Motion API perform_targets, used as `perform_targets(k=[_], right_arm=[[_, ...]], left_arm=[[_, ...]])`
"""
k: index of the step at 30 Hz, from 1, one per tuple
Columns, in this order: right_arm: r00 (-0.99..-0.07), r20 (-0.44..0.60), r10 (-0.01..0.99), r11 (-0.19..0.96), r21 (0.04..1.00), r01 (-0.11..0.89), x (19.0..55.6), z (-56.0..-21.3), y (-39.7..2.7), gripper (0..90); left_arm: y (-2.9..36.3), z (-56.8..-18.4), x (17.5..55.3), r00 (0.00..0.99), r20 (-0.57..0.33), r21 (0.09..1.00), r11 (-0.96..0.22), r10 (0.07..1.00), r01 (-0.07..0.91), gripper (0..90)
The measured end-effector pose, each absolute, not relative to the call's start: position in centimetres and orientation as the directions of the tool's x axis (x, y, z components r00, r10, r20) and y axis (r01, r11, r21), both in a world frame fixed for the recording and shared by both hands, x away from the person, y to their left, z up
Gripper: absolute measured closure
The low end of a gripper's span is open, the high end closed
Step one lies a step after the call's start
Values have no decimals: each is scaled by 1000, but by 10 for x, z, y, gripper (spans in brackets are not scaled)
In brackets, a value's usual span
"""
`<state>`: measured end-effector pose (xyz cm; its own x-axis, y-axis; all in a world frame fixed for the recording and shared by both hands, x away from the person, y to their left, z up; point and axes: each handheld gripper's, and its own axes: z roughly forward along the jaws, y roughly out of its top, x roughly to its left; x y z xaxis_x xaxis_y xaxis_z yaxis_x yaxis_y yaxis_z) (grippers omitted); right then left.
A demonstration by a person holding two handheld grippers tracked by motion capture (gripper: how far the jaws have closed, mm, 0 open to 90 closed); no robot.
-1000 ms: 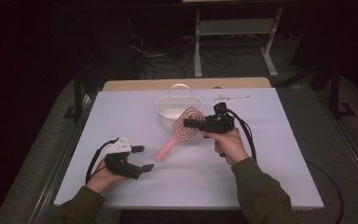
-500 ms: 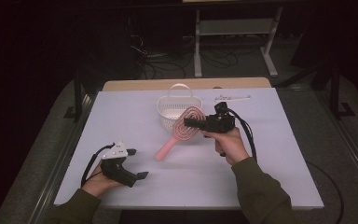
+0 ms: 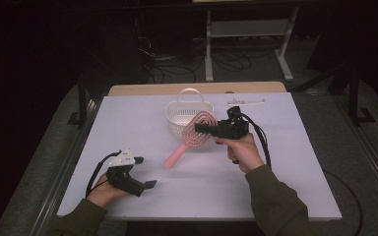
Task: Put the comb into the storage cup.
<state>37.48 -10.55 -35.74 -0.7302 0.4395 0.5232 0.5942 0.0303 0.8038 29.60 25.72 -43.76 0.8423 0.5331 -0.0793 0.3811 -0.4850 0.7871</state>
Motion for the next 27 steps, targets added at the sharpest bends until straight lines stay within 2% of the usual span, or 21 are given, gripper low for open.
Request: perform_targets(k=[27], right_arm=[[-757,472,453,-1,849,528,384,-317,-116,632]], left_arm=[[256,-437,292,841,-50,789,-494,539,364,0]])
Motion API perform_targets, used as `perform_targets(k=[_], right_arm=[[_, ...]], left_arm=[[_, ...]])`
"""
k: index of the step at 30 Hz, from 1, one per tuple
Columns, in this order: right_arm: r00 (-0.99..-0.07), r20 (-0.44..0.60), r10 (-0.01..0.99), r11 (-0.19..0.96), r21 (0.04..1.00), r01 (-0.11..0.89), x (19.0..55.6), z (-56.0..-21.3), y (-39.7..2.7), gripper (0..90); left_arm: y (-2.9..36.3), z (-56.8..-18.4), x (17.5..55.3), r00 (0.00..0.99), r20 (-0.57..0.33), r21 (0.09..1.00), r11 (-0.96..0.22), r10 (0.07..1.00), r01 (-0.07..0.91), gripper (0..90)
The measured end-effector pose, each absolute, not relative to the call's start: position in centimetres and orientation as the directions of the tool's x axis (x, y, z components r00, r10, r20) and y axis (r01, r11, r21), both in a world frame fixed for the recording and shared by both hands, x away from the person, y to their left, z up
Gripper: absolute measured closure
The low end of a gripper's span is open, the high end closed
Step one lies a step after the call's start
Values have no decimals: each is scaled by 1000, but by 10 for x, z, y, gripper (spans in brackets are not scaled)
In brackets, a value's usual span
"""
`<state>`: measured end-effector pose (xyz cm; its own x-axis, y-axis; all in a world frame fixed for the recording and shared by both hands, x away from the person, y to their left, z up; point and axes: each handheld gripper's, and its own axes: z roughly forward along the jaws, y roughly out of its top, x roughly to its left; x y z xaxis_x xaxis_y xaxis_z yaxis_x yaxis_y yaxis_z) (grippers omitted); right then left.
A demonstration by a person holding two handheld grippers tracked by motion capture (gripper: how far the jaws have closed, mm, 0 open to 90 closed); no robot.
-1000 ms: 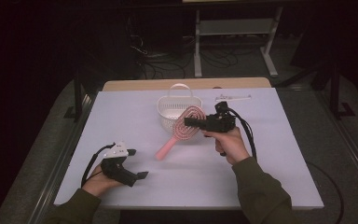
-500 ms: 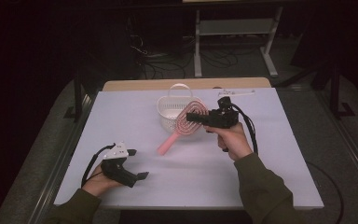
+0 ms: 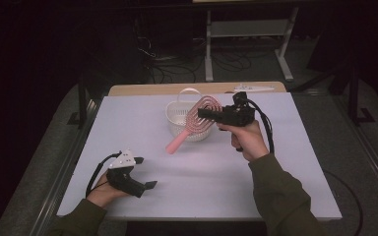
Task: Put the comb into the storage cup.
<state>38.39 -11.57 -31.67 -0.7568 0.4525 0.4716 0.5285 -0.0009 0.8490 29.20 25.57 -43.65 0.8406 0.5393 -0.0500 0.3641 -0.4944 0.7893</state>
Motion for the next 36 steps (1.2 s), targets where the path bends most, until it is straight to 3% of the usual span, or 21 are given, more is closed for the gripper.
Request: perform_targets(k=[20,36], right_arm=[[-757,440,483,-36,874,485,400,-282,-126,633],[-718,445,535,-89,875,476,417,-275,-140,633]], left_arm=[[254,-438,291,848,-60,782,-503,526,367,0],[254,-438,291,850,-63,783,-502,523,367,0]])
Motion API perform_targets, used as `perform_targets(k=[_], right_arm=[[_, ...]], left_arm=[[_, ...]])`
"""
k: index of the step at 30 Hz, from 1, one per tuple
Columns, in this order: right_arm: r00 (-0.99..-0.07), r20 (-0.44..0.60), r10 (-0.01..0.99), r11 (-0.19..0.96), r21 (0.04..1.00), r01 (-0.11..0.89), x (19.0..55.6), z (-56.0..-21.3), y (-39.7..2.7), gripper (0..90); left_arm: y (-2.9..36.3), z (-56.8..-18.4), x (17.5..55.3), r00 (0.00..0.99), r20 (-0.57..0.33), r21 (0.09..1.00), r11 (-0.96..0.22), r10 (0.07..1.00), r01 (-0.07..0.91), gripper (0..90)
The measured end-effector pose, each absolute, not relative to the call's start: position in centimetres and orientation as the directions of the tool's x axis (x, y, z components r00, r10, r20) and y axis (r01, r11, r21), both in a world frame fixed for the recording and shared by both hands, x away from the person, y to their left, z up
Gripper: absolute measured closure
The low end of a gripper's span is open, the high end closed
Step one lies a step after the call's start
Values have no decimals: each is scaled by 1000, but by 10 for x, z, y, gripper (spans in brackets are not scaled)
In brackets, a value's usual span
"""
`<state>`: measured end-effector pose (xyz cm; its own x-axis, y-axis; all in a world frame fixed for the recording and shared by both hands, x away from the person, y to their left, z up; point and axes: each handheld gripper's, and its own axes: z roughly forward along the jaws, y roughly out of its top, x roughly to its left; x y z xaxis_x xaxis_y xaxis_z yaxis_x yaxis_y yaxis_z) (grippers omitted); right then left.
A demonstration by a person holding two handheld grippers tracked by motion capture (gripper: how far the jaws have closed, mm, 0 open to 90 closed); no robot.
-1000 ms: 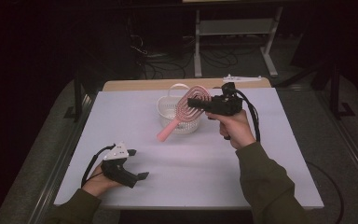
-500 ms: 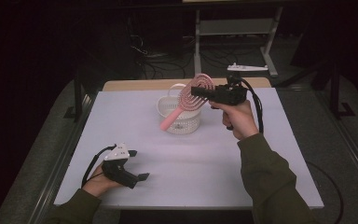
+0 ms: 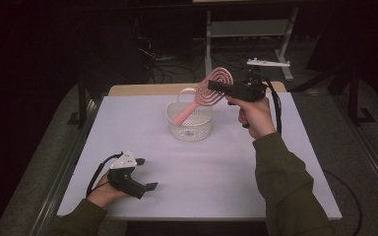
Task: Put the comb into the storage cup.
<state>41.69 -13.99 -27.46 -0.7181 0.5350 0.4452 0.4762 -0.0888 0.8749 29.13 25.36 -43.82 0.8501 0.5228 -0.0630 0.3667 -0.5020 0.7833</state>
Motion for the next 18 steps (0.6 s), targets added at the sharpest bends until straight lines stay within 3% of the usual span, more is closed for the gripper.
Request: perform_targets(k=[18], right_arm=[[-677,447,585,-99,867,488,436,-290,-136,633]], left_arm=[[252,-439,291,857,-62,776,-515,512,364,0]])
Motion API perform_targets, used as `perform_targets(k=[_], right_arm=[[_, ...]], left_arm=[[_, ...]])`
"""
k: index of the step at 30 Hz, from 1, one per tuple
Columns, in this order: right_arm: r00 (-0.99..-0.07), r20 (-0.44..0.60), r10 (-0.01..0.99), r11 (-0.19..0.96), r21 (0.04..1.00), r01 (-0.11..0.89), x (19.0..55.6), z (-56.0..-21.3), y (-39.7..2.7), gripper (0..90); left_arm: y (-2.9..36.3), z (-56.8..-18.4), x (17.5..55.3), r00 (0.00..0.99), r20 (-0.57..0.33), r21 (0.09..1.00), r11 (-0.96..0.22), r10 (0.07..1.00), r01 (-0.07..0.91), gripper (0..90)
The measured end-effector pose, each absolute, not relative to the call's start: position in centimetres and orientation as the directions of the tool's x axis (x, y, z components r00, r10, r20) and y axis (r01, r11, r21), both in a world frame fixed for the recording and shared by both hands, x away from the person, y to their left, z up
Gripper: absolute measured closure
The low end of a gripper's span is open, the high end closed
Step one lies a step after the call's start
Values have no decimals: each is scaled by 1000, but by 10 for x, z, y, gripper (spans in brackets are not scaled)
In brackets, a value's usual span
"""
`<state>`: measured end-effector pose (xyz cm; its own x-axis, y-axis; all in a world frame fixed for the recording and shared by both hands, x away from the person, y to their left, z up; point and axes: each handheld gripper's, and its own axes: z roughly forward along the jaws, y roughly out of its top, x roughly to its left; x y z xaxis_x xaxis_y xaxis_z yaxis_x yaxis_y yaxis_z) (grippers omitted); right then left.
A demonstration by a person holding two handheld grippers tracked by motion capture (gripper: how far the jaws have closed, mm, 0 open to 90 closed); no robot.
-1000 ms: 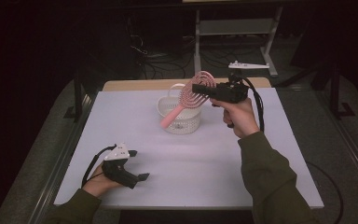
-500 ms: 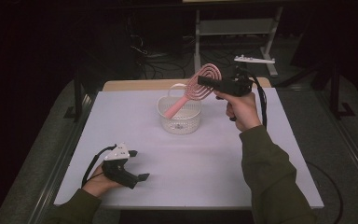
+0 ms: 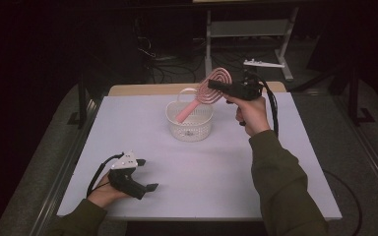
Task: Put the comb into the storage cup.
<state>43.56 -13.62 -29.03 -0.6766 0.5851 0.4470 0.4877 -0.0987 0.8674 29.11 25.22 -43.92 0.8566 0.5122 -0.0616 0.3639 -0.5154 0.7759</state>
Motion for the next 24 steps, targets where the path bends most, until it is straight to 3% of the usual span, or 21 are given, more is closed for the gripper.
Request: perform_targets(k=[24], right_arm=[[-641,443,627,-105,863,494,452,-312,-112,632]], left_arm=[[252,-439,291,858,-65,781,-510,510,362,0]])
